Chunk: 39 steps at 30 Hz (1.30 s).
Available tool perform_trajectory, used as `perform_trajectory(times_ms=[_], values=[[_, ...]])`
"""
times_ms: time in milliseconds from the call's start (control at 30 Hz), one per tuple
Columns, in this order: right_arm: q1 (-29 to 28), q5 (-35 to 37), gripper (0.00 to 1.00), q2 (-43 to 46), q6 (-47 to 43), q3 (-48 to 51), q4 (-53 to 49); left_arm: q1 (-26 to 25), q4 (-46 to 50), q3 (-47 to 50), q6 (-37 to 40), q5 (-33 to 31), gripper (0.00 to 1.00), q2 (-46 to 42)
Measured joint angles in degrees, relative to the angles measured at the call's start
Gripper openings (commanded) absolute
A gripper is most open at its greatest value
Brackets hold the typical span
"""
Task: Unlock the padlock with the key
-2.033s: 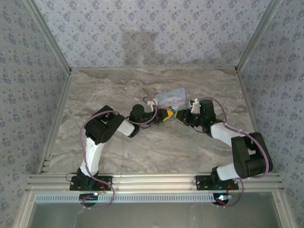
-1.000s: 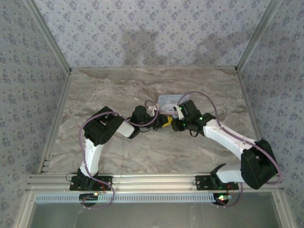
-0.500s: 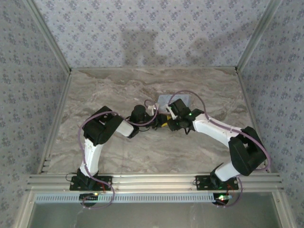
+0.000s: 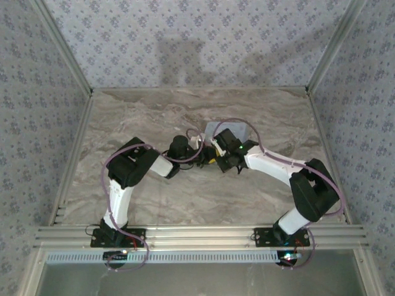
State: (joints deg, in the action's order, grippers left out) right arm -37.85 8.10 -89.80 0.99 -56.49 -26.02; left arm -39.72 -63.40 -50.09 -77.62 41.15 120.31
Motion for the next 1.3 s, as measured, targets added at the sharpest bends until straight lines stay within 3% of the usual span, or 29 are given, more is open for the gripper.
perform_trajectory(times_ms=[167,267,433,867,1300], values=[[0.33,-2.14,0.0,0.0,-0.17,0.24,0.02,0.0,0.07,0.79,0.26,-0.04,0.05,-0.33],[0.74,-4.5,0.0,0.02,-0.2,1.14,1.29,0.11,0.28,1.27,1.29,-0.02,0.21,-0.57],[2.27,-10.23,0.0,-0.11,1.11,3.43,3.98,0.35,0.13,2.78,2.05,-0.13,0.35,-1.6],[5.11,-22.16,0.0,-2.27,5.27,8.2,10.56,1.27,2.56,9.03,4.74,-5.25,0.41,-6.88],[3.8,-22.18,0.0,-4.96,2.47,4.04,7.63,2.71,20.61,10.84,15.26,-12.26,0.46,-20.83]])
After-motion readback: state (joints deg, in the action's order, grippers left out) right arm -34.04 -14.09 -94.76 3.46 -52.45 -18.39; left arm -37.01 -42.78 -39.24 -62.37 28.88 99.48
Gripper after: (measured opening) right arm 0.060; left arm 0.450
